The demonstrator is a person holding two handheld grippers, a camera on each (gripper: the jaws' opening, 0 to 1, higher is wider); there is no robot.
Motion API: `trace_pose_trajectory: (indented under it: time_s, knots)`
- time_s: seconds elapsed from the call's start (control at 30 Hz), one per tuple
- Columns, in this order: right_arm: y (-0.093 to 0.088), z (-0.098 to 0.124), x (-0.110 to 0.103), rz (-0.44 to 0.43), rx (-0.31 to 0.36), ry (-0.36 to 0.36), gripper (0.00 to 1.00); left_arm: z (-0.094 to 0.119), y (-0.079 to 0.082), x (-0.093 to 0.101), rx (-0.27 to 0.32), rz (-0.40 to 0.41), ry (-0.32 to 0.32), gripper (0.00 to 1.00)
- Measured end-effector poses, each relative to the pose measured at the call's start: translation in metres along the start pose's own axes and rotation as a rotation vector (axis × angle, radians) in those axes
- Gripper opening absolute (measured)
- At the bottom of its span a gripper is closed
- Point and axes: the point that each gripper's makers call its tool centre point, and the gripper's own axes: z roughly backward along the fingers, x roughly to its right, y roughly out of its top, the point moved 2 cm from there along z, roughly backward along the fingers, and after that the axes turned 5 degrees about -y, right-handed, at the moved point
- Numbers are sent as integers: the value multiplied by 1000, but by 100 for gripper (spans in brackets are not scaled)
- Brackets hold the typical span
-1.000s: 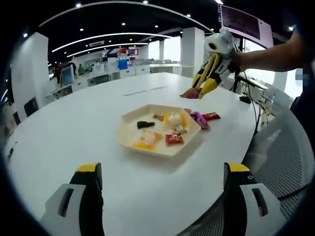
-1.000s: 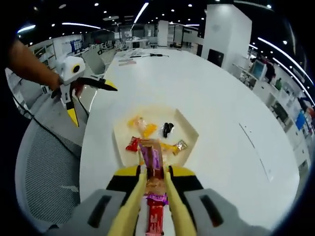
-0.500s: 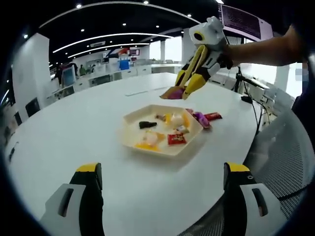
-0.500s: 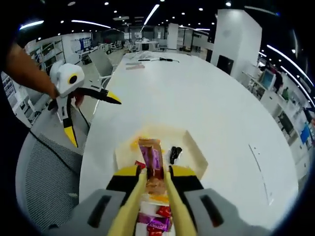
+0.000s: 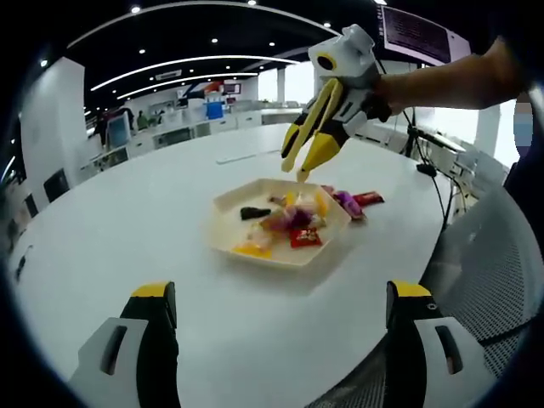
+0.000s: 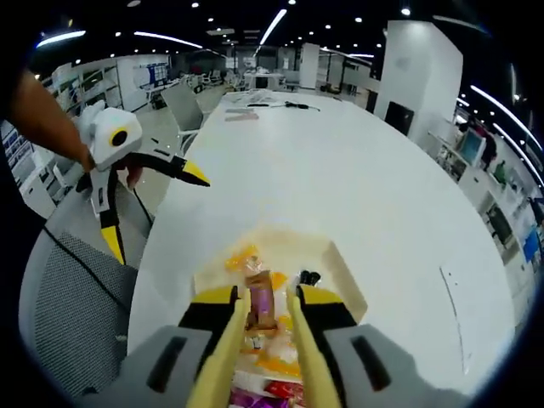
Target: Place the target food into the container with the food tongs after gripping and lifting it, then release it inside without dropping or visibly crushing the food.
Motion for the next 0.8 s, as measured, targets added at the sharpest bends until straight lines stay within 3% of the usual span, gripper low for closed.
trace_pose_trajectory:
  time_s: [0.4, 0.57, 0.8]
  knots:
    - [-1, 21, 12, -9, 36, -30, 29, -1, -1, -1, -2, 6, -1, 99]
    - [-2, 31, 11, 31, 55, -37, 29, -1, -2, -1, -4, 4, -1, 99]
    - [-11, 51, 7, 2, 74, -49, 29, -1, -2, 0, -8, -1, -8, 99]
